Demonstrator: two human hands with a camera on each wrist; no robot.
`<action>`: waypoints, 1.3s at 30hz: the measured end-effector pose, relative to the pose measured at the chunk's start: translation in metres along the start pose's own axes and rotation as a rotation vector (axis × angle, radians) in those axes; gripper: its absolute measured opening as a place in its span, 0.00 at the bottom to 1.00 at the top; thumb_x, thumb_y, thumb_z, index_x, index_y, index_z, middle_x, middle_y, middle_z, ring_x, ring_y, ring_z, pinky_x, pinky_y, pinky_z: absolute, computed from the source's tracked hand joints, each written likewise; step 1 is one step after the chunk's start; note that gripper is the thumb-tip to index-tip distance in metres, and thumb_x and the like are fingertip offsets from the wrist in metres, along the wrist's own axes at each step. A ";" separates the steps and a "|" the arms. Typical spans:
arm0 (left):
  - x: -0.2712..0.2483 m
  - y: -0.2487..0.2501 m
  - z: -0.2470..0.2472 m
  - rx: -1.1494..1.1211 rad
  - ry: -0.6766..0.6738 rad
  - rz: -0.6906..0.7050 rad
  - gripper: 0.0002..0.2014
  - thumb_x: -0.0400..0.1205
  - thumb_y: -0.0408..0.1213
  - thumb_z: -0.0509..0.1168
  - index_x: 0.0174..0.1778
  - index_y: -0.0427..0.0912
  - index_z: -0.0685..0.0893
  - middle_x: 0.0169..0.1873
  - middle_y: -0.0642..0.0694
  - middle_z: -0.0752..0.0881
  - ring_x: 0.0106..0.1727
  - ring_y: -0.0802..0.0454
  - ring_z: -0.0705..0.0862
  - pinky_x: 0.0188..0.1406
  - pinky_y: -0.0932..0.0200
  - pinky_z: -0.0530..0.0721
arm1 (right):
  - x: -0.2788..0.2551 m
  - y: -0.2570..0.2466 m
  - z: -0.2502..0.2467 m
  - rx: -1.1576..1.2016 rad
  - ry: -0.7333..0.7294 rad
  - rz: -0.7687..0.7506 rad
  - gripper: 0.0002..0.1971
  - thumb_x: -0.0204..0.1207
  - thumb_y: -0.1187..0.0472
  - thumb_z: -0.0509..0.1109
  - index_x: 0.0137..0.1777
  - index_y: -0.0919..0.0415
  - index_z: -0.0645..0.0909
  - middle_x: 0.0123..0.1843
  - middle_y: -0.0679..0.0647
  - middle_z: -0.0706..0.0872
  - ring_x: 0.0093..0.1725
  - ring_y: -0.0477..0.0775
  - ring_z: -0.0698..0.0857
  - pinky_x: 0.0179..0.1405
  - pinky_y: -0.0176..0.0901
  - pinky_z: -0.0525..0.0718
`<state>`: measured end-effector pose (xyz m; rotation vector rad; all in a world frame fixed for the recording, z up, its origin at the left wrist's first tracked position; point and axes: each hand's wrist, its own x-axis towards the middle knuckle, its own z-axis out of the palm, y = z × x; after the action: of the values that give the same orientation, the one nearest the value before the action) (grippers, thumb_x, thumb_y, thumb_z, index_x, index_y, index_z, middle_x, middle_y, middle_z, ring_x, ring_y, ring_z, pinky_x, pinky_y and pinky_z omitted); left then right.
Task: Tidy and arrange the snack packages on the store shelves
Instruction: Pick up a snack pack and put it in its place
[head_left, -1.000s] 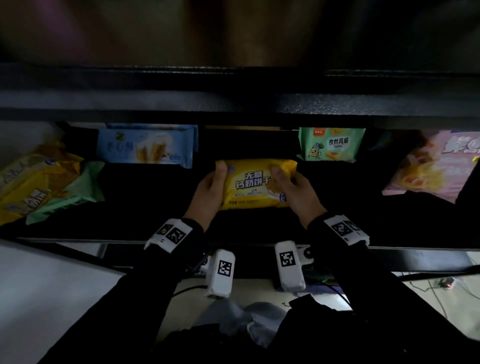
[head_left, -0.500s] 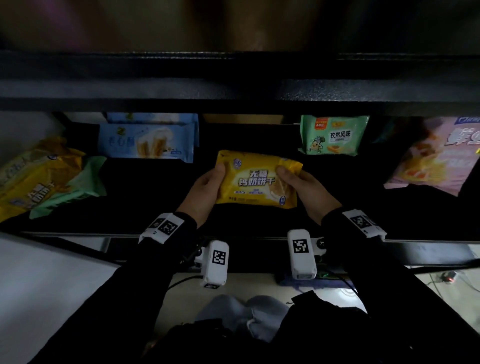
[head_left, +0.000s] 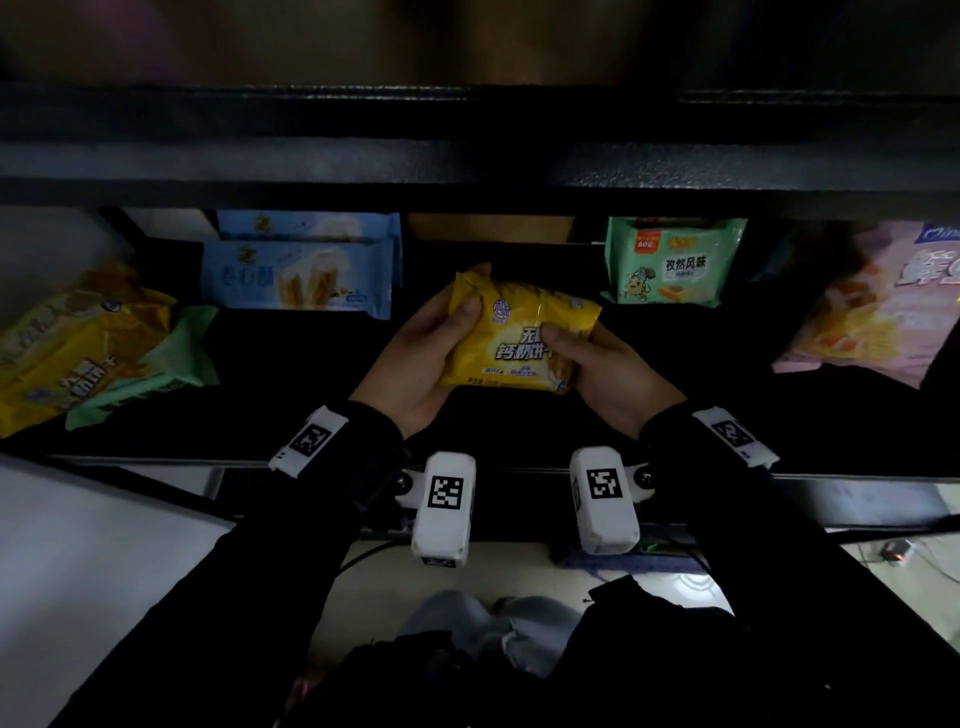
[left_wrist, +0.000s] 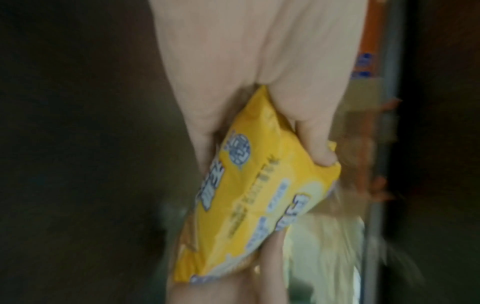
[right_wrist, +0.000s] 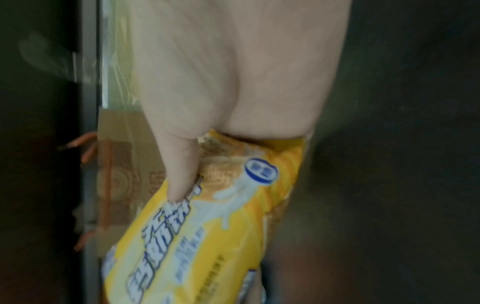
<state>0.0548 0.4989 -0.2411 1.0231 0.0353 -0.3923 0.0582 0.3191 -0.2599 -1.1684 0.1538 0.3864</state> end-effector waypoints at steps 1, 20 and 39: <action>0.000 0.002 0.001 0.024 0.008 0.027 0.17 0.79 0.41 0.62 0.63 0.51 0.81 0.53 0.46 0.90 0.55 0.48 0.89 0.52 0.49 0.88 | -0.001 0.000 0.001 0.026 -0.021 0.005 0.33 0.68 0.57 0.71 0.75 0.61 0.71 0.67 0.59 0.84 0.64 0.57 0.84 0.58 0.47 0.85; 0.021 0.041 0.009 0.442 0.235 0.151 0.11 0.84 0.45 0.64 0.58 0.45 0.84 0.58 0.42 0.88 0.59 0.47 0.87 0.63 0.45 0.84 | 0.001 -0.033 0.017 -0.145 0.052 -0.083 0.37 0.65 0.50 0.76 0.75 0.58 0.71 0.65 0.57 0.86 0.61 0.57 0.87 0.60 0.56 0.85; 0.007 0.029 0.008 0.351 0.019 -0.062 0.22 0.81 0.49 0.65 0.70 0.45 0.78 0.62 0.44 0.87 0.62 0.48 0.86 0.63 0.49 0.84 | 0.006 -0.035 0.033 -0.202 0.030 -0.111 0.15 0.77 0.61 0.71 0.63 0.63 0.81 0.52 0.56 0.91 0.51 0.54 0.90 0.44 0.42 0.88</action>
<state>0.0700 0.5034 -0.2143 1.3744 0.0154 -0.4553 0.0737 0.3392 -0.2188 -1.3756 0.0761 0.2911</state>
